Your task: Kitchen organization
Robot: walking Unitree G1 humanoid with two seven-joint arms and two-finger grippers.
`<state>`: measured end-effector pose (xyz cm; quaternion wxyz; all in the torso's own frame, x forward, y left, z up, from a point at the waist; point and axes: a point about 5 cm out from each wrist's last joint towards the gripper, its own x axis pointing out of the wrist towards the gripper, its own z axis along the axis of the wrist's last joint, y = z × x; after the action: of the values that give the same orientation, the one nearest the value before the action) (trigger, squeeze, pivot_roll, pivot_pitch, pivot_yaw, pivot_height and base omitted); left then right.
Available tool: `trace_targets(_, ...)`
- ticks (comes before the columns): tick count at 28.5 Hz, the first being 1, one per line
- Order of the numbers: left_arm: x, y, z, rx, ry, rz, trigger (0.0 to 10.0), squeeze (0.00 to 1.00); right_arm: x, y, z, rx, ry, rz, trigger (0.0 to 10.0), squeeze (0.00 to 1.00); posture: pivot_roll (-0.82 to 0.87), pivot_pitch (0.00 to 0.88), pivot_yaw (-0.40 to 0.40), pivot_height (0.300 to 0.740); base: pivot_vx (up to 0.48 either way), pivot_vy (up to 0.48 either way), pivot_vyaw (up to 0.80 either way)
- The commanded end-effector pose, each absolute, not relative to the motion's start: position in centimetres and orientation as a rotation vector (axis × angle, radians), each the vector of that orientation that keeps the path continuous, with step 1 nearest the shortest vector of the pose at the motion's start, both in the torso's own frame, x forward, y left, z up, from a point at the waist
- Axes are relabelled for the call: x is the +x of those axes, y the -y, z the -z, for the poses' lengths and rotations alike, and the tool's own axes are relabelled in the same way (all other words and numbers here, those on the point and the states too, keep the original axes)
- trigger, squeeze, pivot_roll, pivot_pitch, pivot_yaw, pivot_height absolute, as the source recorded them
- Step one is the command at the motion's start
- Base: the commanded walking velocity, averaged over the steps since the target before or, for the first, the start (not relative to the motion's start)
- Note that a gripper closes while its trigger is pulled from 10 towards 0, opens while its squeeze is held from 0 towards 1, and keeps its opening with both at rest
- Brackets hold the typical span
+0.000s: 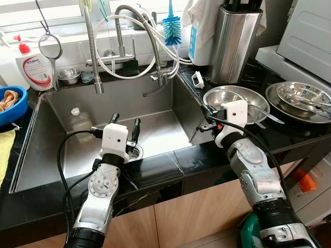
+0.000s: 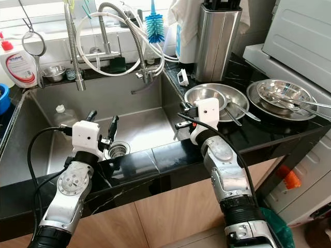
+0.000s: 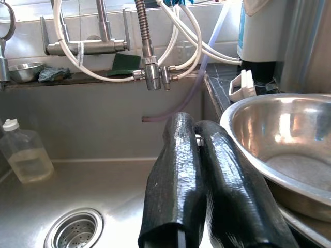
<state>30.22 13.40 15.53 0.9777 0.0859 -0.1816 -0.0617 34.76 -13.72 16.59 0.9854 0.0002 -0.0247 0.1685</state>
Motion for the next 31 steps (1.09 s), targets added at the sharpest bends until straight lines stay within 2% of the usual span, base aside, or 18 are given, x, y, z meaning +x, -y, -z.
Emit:
trace_targets(1,30.1,-13.4,-15.5,0.186,0.369,0.137,10.0,0.0,34.7,13.8,-16.5,0.005,0.04,-0.331,10.0,0.0,-0.09,0.0,0.037,0.74,0.0,0.0,0.0)
trace_targets(5,30.0,-13.4,-15.6,0.188,0.369,0.139,10.0,0.0,34.7,13.8,-16.3,0.004,0.033,-0.326,10.0,0.0,-0.09,0.0,0.038,0.74,0.0,0.0,0.0)
trace_targets(6,30.0,-13.3,-15.5,0.187,0.368,0.14,10.0,0.0,34.7,13.8,-16.3,0.007,0.03,-0.327,10.0,0.13,-0.09,0.0,0.038,0.74,0.0,0.0,0.0)
trace_targets(7,30.0,-13.4,-15.5,0.187,0.367,0.14,10.0,0.0,34.7,13.8,-16.2,0.01,0.029,-0.326,10.0,0.61,-0.09,0.0,0.038,0.74,0.0,0.0,0.0)
trace_targets(8,29.9,-13.4,-15.5,0.187,0.367,0.14,10.0,0.0,34.7,13.8,-16.2,0.013,0.028,-0.326,10.0,0.61,-0.09,0.0,0.04,0.74,0.0,0.0,0.0)
trace_targets(9,29.9,-13.4,-15.5,0.187,0.366,0.14,10.0,0.0,34.7,13.8,-16.2,0.028,0.03,-0.321,10.0,1.0,-0.09,0.0,0.041,0.74,0.0,0.0,0.0)
trace_targets(22,30.0,-13.8,-15.6,0.193,0.363,0.128,10.0,0.0,34.7,13.2,-17.2,0.029,0.075,-0.307,10.0,1.0,-0.08,0.0,0.04,0.74,0.0,0.0,0.0)
trace_targets(23,30.0,-13.8,-15.5,0.192,0.36,0.122,10.0,0.0,34.6,13.1,-17.4,0.016,0.093,-0.303,10.0,0.76,-0.08,0.0,0.04,0.74,0.0,0.0,0.0)
trace_targets(24,30.0,-13.9,-15.5,0.192,0.36,0.12,10.0,0.0,34.6,13.1,-17.5,0.008,0.101,-0.299,10.0,0.76,-0.08,0.0,0.04,0.74,0.0,0.0,0.0)
trace_targets(25,29.9,-14.0,-15.5,0.195,0.358,0.115,10.0,0.0,34.4,13.4,-18.0,-0.009,0.141,-0.262,10.0,0.0,-0.09,0.0,0.04,0.74,0.0,0.0,0.0)
trace_targets(27,29.9,-14.0,-15.5,0.194,0.358,0.116,10.0,0.0,34.3,14.0,-18.7,0.008,0.189,-0.194,10.0,0.0,-0.09,0.0,0.04,0.74,0.0,0.0,0.0)
trace_targets(29,29.8,-14.2,-15.5,0.195,0.356,0.11,10.0,0.0,33.5,13.8,-20.5,-0.067,0.3,-0.191,10.0,0.0,-0.09,0.0,0.043,0.74,0.0,0.0,0.0)
trace_targets(31,29.7,-14.3,-15.4,0.196,0.353,0.105,10.0,0.0,32.9,13.8,-21.7,-0.07,0.361,-0.178,10.0,0.0,-0.09,0.0,0.045,0.74,0.0,0.0,0.0)
